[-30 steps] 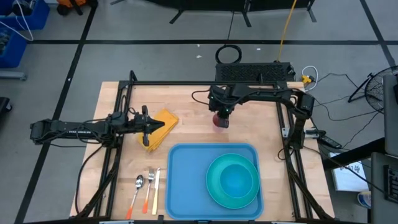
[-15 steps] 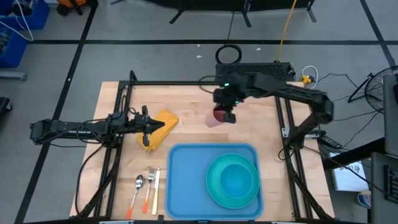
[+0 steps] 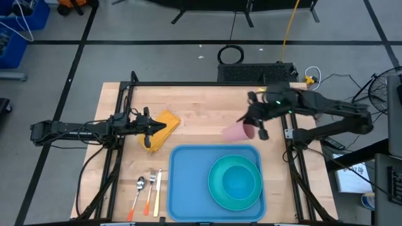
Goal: Set up tray
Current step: Put the pink cup on the blue serving tray to the top left of the green plate
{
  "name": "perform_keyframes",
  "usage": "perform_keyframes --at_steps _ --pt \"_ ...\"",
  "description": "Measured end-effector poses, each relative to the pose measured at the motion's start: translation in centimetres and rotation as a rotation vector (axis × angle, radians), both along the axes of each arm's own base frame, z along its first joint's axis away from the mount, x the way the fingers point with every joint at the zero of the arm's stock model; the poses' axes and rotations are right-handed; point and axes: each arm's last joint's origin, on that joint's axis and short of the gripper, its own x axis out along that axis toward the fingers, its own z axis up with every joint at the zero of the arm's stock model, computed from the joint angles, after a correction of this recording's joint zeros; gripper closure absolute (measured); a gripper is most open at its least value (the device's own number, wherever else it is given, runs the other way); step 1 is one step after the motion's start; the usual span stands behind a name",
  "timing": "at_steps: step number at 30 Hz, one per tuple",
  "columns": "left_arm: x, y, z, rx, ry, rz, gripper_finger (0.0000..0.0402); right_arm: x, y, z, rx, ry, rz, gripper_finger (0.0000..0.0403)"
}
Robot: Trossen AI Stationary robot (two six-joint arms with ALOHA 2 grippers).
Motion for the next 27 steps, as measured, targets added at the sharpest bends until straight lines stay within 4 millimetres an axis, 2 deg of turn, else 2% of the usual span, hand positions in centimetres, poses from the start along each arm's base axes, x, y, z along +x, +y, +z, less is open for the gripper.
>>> perform_keyframes --at_steps 5,11,16,20,23,27 --pt "0.0 0.0 0.0 -0.008 -0.001 0.001 0.0371 -2.6 0.7 -3.3 0.062 -0.121 -0.021 0.0403" --pt "0.0 0.0 0.0 -0.009 -0.002 0.001 0.0371 -3.6 1.4 -7.8 0.009 -0.217 -0.116 0.0403" --pt "0.0 0.0 0.0 -0.028 -0.003 0.002 0.0371 -3.9 2.0 -11.1 0.036 -0.187 -0.150 0.0403" --pt "0.0 0.0 0.0 -0.042 -0.001 0.002 0.0371 -3.6 2.7 -12.4 0.092 -0.252 -0.129 0.0403" --pt "0.0 0.0 -0.1 -0.060 0.005 0.003 0.0371 -2.9 3.5 -12.1 0.146 -0.339 -0.096 0.0403" --pt "0.0 0.0 -0.2 -0.078 0.015 0.008 0.0371 -1.2 4.8 -11.9 0.161 -0.320 -0.039 0.0403"
